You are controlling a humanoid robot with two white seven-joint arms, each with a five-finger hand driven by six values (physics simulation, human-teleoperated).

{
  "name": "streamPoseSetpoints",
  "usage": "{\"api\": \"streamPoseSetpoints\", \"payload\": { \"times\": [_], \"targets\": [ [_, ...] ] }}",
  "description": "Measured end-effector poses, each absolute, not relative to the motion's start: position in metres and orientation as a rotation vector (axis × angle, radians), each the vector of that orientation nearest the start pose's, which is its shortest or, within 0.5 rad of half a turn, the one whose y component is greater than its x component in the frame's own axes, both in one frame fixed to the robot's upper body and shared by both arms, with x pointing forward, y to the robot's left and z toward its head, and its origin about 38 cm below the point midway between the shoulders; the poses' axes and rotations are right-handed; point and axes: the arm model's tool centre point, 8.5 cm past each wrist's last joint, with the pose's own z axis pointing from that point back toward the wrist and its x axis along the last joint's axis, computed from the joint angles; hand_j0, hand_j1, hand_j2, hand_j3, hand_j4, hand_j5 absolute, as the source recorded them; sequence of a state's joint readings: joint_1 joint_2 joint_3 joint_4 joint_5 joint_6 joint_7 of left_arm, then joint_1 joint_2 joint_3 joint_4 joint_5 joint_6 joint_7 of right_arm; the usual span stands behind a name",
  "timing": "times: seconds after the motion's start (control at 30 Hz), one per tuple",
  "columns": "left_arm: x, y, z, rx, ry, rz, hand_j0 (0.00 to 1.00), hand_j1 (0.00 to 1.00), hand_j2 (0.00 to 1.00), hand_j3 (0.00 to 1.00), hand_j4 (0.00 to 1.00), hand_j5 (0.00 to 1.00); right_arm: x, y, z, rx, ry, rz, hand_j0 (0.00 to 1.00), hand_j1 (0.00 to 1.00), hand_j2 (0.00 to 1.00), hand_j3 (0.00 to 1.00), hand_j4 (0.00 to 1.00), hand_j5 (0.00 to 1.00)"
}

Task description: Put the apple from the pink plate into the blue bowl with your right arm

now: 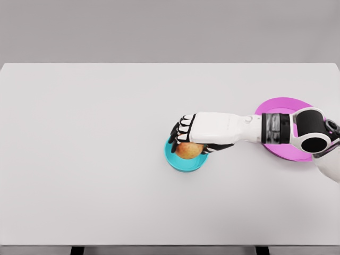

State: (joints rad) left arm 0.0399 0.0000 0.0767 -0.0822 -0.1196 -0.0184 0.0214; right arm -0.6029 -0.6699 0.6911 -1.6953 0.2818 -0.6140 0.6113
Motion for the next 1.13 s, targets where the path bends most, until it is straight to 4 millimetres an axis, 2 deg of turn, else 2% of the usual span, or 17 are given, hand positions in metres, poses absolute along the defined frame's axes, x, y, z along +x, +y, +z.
{"api": "streamPoseSetpoints", "payload": {
  "times": [0.17, 0.3, 0.4, 0.57, 0.63, 0.67, 0.83, 1.13],
  "targets": [
    [0.005, 0.276, -0.263, 0.116, -0.059, -0.045, 1.0, 1.0, 1.0, 1.0, 1.0, 1.0, 0.379, -0.177, 0.215, 0.016, 2.097, -2.757, 1.0, 1.0, 1.0, 1.0, 1.0, 1.0],
    [0.005, 0.276, -0.263, 0.115, -0.058, -0.045, 1.0, 1.0, 1.0, 1.0, 1.0, 1.0, 0.383, -0.184, 0.239, 0.108, 2.087, -2.721, 1.0, 1.0, 1.0, 1.0, 1.0, 1.0],
    [0.005, 0.276, -0.263, 0.115, -0.059, -0.045, 1.0, 1.0, 1.0, 1.0, 1.0, 1.0, 0.387, -0.217, 0.264, 0.269, 2.129, -2.708, 1.0, 1.0, 1.0, 1.0, 1.0, 1.0],
    [0.005, 0.276, -0.263, 0.116, -0.059, -0.045, 1.0, 1.0, 1.0, 1.0, 1.0, 1.0, 0.387, -0.289, 0.273, 0.503, 2.238, -2.773, 1.0, 1.0, 1.0, 1.0, 1.0, 1.0],
    [0.005, 0.276, -0.263, 0.115, -0.059, -0.045, 1.0, 1.0, 1.0, 1.0, 1.0, 1.0, 0.393, -0.31, 0.283, 0.6, 2.276, -2.771, 1.0, 1.0, 1.0, 1.0, 1.0, 1.0],
    [0.005, 0.276, -0.263, 0.115, -0.059, -0.045, 1.0, 1.0, 1.0, 1.0, 1.0, 1.0, 0.394, -0.315, 0.28, 0.614, 2.3, -2.774, 1.0, 1.0, 1.0, 1.0, 1.0, 1.0],
    [0.005, 0.276, -0.263, 0.115, -0.059, -0.045, 1.0, 1.0, 1.0, 1.0, 1.0, 1.0, 0.401, -0.311, 0.262, 0.571, 2.481, -2.701, 1.0, 1.0, 1.0, 1.0, 1.0, 1.0],
    [0.005, 0.276, -0.263, 0.115, -0.059, -0.045, 1.0, 1.0, 1.0, 1.0, 1.0, 1.0, 0.402, -0.31, 0.256, 0.559, 2.532, -2.679, 1.0, 1.0, 1.0, 1.0, 1.0, 1.0]
  ]
}}
